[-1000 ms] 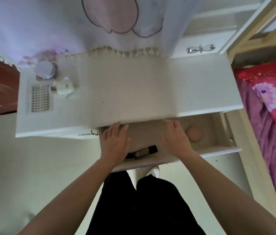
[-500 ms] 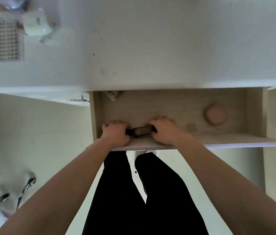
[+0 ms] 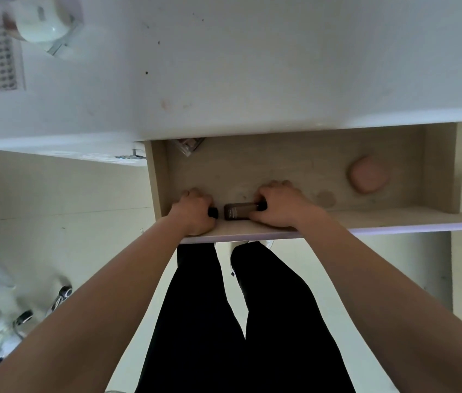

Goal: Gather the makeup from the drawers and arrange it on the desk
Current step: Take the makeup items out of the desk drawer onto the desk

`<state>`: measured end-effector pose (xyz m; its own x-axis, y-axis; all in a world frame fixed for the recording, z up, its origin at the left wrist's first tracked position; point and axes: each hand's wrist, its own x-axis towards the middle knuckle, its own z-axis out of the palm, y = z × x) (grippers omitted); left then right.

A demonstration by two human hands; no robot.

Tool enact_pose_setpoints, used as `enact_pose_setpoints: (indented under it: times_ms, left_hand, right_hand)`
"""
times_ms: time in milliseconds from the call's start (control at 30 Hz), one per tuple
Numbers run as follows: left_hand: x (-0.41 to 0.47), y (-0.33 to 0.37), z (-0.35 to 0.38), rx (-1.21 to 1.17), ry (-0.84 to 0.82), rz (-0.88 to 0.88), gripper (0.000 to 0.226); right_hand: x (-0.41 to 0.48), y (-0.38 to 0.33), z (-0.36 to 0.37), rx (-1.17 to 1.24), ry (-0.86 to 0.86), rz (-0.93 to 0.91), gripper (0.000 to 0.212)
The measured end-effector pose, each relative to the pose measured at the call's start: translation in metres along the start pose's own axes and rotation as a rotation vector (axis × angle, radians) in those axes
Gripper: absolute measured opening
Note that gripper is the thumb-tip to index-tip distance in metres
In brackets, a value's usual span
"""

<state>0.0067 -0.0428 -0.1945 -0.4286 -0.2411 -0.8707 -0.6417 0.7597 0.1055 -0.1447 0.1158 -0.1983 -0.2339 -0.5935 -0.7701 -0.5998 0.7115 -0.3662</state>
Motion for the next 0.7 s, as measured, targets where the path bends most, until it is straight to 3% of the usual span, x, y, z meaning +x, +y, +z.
enact_pose_setpoints:
  times_ms: [133, 333, 500, 700]
  left_hand:
    - [0.001, -0.006, 0.006, -0.178, 0.117, 0.006, 0.023]
    - [-0.004, -0.012, 0.009, -0.285, 0.234, 0.050, 0.024]
    - [-0.037, -0.005, -0.015, -0.591, 0.441, 0.004, 0.030]
    - [-0.100, -0.003, -0.072, -0.697, 0.650, 0.014, 0.033]
  right_hand:
    - [0.005, 0.002, 0.003, 0.085, -0.038, 0.018, 0.041]
    - [0.003, 0.004, 0.005, 0.185, -0.072, 0.034, 0.042]
    - [-0.033, -0.002, -0.009, 0.402, 0.050, 0.103, 0.038]
    - [-0.085, -0.025, -0.064, 0.426, 0.236, 0.074, 0.030]
